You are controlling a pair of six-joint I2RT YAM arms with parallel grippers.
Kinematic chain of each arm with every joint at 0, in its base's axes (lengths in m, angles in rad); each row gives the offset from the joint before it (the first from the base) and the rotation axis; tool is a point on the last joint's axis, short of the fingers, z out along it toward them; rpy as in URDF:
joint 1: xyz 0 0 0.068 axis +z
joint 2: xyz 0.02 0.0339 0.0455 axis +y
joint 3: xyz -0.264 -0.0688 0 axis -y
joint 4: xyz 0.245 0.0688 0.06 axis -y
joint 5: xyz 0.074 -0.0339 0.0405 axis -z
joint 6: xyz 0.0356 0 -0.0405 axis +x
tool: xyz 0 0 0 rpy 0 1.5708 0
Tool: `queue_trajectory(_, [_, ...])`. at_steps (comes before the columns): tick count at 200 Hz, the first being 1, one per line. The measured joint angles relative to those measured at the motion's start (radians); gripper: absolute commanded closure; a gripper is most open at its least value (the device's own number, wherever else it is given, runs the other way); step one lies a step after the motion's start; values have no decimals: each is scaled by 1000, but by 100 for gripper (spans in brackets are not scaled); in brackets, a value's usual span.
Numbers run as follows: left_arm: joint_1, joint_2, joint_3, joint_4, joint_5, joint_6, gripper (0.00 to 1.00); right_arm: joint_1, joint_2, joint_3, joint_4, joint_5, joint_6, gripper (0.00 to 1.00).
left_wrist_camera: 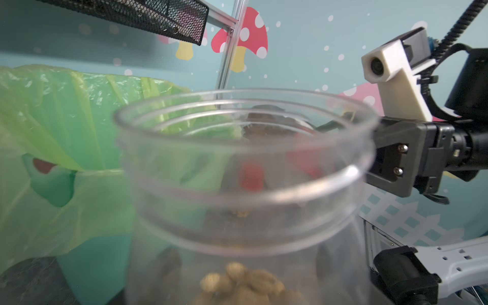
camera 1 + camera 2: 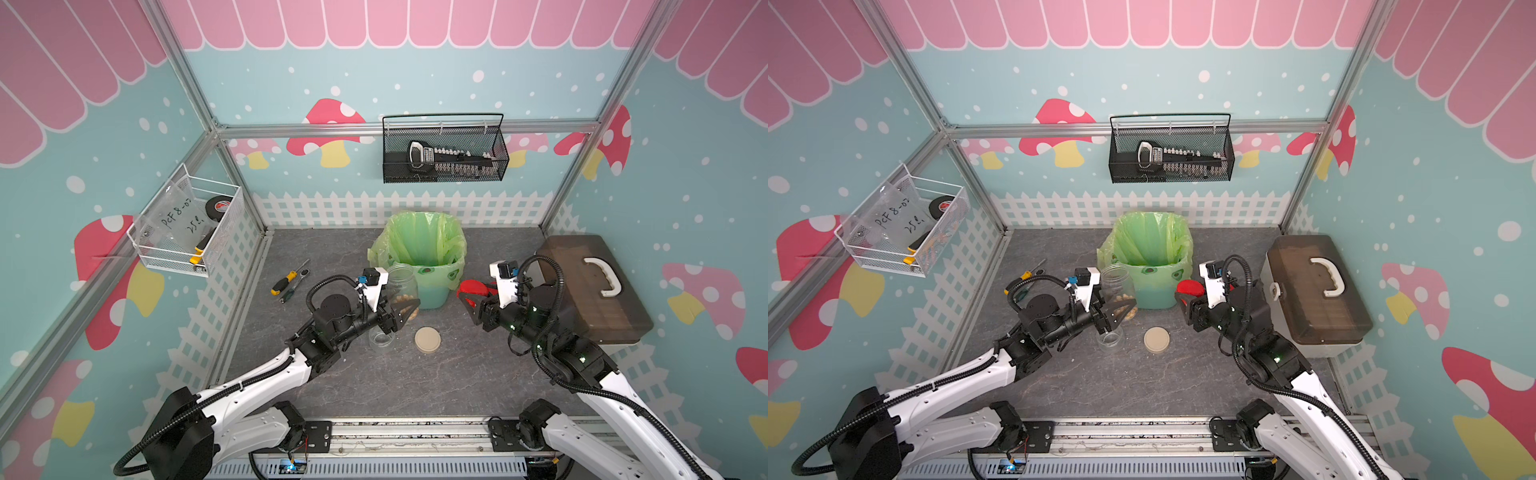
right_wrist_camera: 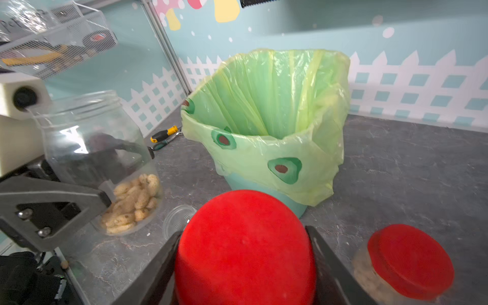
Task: Empty moldy peanuts from jars
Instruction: Place the lid at the center of the board.
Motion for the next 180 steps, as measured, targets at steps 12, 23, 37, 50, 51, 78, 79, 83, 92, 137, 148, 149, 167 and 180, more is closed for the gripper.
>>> queue_trajectory(12, [0, 0, 0, -15, -17, 1, 35, 0, -6, -33, -4, 19, 3, 56])
queue_trajectory(23, [0, 0, 0, -22, -27, 0, 35, 0, -19, -73, -6, 35, 13, 56])
queue_trajectory(37, [0, 0, 0, -24, -36, 0, 35, 0, -46, -133, -6, 56, 28, 56])
queue_trajectory(50, [0, 0, 0, -24, -43, 1, 35, 0, -68, -185, -4, 73, 45, 56])
queue_trajectory(51, [0, 0, 0, -24, -43, 0, 35, 0, -69, -188, -3, 74, 46, 56])
queue_trajectory(78, [0, 0, 0, -24, -56, 1, 35, 0, -93, -306, 34, 110, 88, 55])
queue_trajectory(79, [0, 0, 0, -24, -56, 1, 35, 0, -93, -312, 38, 112, 90, 55])
queue_trajectory(83, [0, 0, 0, -24, -58, 1, 35, 0, -93, -330, 45, 118, 97, 55])
queue_trajectory(92, [0, 0, 0, -24, -61, 1, 35, 0, -94, -364, 58, 131, 110, 55])
queue_trajectory(137, [0, -4, 0, -23, -68, 5, 35, 0, -68, -478, 137, 197, 171, 53])
queue_trajectory(148, [0, -7, 0, -23, -70, 5, 35, 0, -42, -487, 164, 205, 181, 53])
queue_trajectory(149, [0, -7, 0, -23, -70, 5, 35, 0, -38, -489, 169, 206, 182, 53])
queue_trajectory(167, [0, -13, 0, -23, -71, 8, 35, 0, 7, -515, 227, 211, 196, 52])
queue_trajectory(180, [0, -15, 0, -23, -71, 8, 35, 0, 31, -547, 270, 215, 208, 51])
